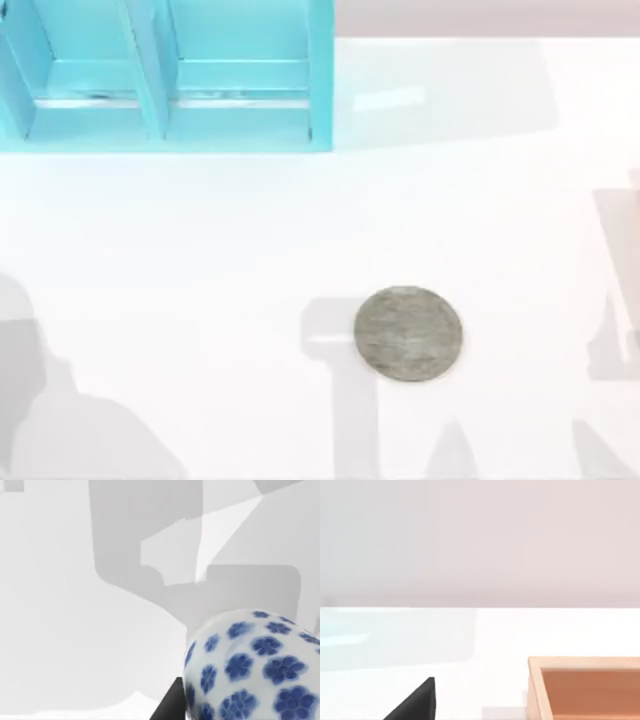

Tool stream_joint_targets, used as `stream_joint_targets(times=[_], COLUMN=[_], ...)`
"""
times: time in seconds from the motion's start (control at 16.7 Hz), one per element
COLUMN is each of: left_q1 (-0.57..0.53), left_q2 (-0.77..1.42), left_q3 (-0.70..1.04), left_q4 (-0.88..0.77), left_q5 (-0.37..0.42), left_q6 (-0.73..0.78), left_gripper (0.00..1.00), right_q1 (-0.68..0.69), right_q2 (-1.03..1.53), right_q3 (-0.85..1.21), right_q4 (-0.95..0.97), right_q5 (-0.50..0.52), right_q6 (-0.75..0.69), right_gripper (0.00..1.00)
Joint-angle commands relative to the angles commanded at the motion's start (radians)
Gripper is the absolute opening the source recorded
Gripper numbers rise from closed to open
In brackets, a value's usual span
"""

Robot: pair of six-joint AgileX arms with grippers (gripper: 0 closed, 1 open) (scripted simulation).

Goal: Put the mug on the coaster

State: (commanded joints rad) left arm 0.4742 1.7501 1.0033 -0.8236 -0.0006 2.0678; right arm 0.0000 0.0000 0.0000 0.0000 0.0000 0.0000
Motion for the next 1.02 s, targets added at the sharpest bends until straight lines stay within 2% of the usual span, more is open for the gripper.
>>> stream_joint_targets(times=[0.3, 1.02], left_q1=[0.000, -0.011], left_q2=[0.000, 0.009], left_q3=[0.000, 0.014], left_q4=[0.000, -0.007], left_q5=[0.000, 0.000], left_q6=[0.000, -0.020], left_gripper=[0.02, 0.00], right_q1=[0.000, 0.000], right_q2=[0.000, 0.000], right_q3=[0.000, 0.000], right_q4=[0.000, 0.000], right_q5=[0.000, 0.000], right_q6=[0.000, 0.000], right_gripper=[1.00, 1.00])
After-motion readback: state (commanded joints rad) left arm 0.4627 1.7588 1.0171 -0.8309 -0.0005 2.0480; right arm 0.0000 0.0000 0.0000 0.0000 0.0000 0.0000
